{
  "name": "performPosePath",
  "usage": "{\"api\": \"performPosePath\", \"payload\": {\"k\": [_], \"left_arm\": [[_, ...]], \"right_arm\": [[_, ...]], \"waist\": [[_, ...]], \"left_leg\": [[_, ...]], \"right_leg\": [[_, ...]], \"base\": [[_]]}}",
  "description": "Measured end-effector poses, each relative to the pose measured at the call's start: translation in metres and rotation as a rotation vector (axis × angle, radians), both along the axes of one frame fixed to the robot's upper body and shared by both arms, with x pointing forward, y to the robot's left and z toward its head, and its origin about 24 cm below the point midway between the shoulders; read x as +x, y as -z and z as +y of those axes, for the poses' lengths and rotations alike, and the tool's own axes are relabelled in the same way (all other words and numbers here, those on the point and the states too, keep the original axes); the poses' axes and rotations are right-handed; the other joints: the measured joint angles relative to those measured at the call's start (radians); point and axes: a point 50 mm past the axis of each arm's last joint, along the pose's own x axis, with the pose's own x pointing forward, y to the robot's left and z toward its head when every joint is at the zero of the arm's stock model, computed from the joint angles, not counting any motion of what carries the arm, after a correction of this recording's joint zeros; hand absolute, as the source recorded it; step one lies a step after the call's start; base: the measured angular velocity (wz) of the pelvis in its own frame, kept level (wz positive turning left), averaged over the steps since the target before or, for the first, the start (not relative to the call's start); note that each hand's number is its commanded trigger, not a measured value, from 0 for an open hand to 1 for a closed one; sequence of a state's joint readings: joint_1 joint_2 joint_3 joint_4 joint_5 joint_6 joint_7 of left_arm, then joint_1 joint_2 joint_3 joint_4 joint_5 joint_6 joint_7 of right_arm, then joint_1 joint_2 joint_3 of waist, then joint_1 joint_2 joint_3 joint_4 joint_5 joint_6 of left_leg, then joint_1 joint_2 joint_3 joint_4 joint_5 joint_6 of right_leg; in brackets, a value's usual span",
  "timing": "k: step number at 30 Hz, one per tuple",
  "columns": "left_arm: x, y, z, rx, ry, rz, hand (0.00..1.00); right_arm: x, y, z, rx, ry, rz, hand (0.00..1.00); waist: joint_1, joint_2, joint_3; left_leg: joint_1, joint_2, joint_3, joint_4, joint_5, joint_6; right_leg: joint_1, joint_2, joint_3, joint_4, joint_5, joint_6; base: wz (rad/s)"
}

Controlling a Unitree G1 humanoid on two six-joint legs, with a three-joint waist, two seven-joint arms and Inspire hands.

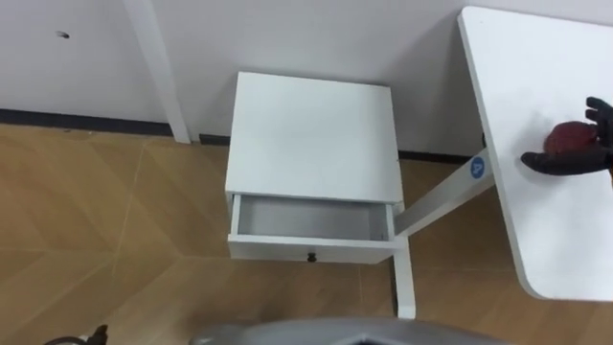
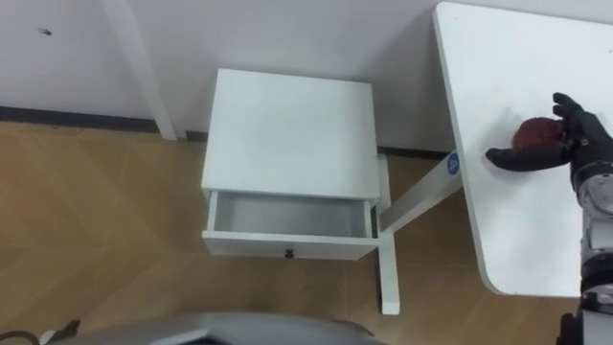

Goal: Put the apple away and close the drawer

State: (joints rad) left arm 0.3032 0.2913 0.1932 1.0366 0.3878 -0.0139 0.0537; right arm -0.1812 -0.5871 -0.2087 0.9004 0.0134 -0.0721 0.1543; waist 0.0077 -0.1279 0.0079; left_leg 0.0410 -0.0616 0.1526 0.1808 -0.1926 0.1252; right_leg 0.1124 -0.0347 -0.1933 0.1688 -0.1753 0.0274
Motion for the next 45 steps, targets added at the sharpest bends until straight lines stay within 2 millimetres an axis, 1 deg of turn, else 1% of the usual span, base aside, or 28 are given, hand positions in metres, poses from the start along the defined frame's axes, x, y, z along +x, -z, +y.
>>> {"api": "performPosePath", "payload": {"k": [1,3,5,8,10,12,13,14,15,19,23,27,32,36,37,42,45], "left_arm": [[0.0,0.0,0.0,-0.001,0.002,0.0,0.0],[0.002,0.0,0.0,-0.004,0.006,-0.006,0.0],[0.005,-0.001,0.0,-0.003,0.012,-0.017,0.0],[0.004,-0.001,-0.001,-0.006,0.015,-0.013,0.0],[0.004,0.0,-0.001,-0.009,0.019,-0.009,0.0],[0.003,0.001,-0.003,-0.013,0.025,-0.001,0.0],[0.002,0.001,-0.003,-0.018,0.029,0.005,0.0],[0.0,0.003,-0.005,-0.03,0.033,0.022,0.0],[-0.001,0.003,-0.006,-0.034,0.036,0.028,0.0],[-0.004,0.004,-0.006,-0.04,0.031,0.043,0.0],[-0.005,0.004,-0.006,-0.041,0.03,0.046,0.0],[-0.006,0.005,-0.007,-0.047,0.027,0.055,0.0],[-0.006,0.005,-0.007,-0.061,0.029,0.058,0.0],[-0.003,0.005,-0.007,-0.064,0.033,0.054,0.0],[-0.003,0.005,-0.008,-0.065,0.035,0.055,0.0],[0.0,0.006,-0.01,-0.084,0.055,0.057,0.0],[0.008,0.007,-0.014,-0.096,0.118,0.057,0.0]], "right_arm": [[0.001,-0.001,0.0,0.0,0.0,-0.002,0.0],[0.004,-0.003,0.0,-0.001,-0.002,-0.009,0.0],[0.005,-0.003,0.0,0.0,0.0,-0.011,0.0],[0.008,-0.004,-0.001,-0.007,-0.003,-0.003,0.0],[0.007,-0.004,-0.002,-0.021,-0.011,0.015,0.0],[0.003,0.0,-0.004,-0.027,0.005,0.037,0.0],[0.002,0.001,-0.004,-0.031,0.007,0.044,0.24],[0.001,0.002,-0.005,-0.04,0.012,0.051,0.56],[0.001,0.003,-0.005,-0.044,0.017,0.055,1.0],[-0.006,0.01,-0.008,-0.054,0.048,0.093,1.0],[-0.009,0.008,-0.013,-0.098,0.094,0.083,1.0],[-0.009,0.005,-0.016,-0.137,0.096,0.093,1.0],[-0.009,0.005,-0.016,-0.142,0.099,0.088,1.0],[-0.009,0.004,-0.016,-0.15,0.1,0.083,1.0],[-0.008,0.004,-0.016,-0.153,0.098,0.082,1.0],[-0.003,0.002,-0.012,-0.18,0.056,0.083,1.0],[0.011,-0.003,0.003,-0.221,-0.049,0.054,1.0]], "waist": [[0.0,0.003,0.0011],[-0.001,0.008,0.0007],[0.001,0.013,-0.0031],[0.003,0.022,-0.0074],[0.013,0.025,-0.0086],[0.028,0.024,-0.0078],[0.03,0.025,-0.0074],[0.03,0.028,-0.0048],[0.03,0.028,-0.0043],[0.032,0.026,-0.0033],[0.03,0.027,-0.0028],[0.031,0.028,-0.0033],[0.03,0.033,-0.0007],[0.031,0.033,-0.002],[0.031,0.029,-0.0046],[0.034,0.027,-0.0058],[0.031,0.028,-0.0046]], "left_leg": [[-0.005,-0.001,-0.006,0.006,0.0,0.0],[-0.018,-0.002,-0.017,0.017,0.0,0.0],[-0.03,-0.002,-0.023,0.025,0.0,0.0],[-0.032,-0.002,-0.025,0.026,0.0,0.0],[-0.031,-0.002,-0.025,0.027,0.001,-0.001],[-0.032,-0.001,-0.025,0.027,0.001,-0.001],[-0.032,-0.001,-0.025,0.028,0.001,-0.001],[-0.032,-0.001,-0.025,0.029,0.001,-0.001],[-0.033,-0.001,-0.025,0.03,0.001,-0.001],[-0.042,-0.001,-0.031,0.035,0.001,-0.001],[-0.051,-0.002,-0.045,0.043,0.001,-0.001],[-0.065,0.0,-0.049,0.05,0.0,-0.003],[-0.07,0.0,-0.051,0.053,0.0,-0.003],[-0.073,-0.001,-0.052,0.055,0.0,-0.003],[-0.073,-0.001,-0.051,0.055,0.0,-0.003],[-0.073,-0.001,-0.05,0.049,0.003,-0.006],[-0.084,0.0,-0.048,0.053,0.004,-0.008]], "right_leg": [[0.0,0.0,-0.002,0.0,0.0,0.0],[-0.004,0.0,-0.002,0.0,0.0,0.0],[-0.009,0.0,-0.003,-0.001,0.0,0.0],[-0.009,0.001,-0.007,-0.001,0.0,0.0],[-0.008,0.001,-0.012,0.0,0.0,0.0],[-0.008,0.0,-0.03,0.0,0.0,0.0],[-0.008,0.0,-0.031,0.0,0.0,0.0],[-0.008,0.0,-0.03,0.0,0.0,0.0],[-0.008,0.0,-0.03,0.0,0.0,0.0],[-0.013,0.0,-0.031,0.002,0.0,0.0],[-0.016,0.0,-0.033,0.002,0.0,0.0],[-0.024,0.0,-0.033,0.002,0.0,0.0],[-0.027,0.0,-0.032,0.002,0.0,0.0],[-0.029,0.0,-0.033,0.001,0.0,0.0],[-0.029,0.0,-0.033,0.002,0.0,0.0],[-0.034,0.0,-0.031,0.001,0.0,0.0],[-0.043,0.001,-0.031,0.0,0.001,-0.001]], "base": [[0.17],[0.17],[0.1],[0.02],[0.0],[0.0],[0.0],[0.0],[0.0],[0.05],[0.08],[0.04],[0.0],[0.0],[0.0],[-0.03],[-0.01]]}}
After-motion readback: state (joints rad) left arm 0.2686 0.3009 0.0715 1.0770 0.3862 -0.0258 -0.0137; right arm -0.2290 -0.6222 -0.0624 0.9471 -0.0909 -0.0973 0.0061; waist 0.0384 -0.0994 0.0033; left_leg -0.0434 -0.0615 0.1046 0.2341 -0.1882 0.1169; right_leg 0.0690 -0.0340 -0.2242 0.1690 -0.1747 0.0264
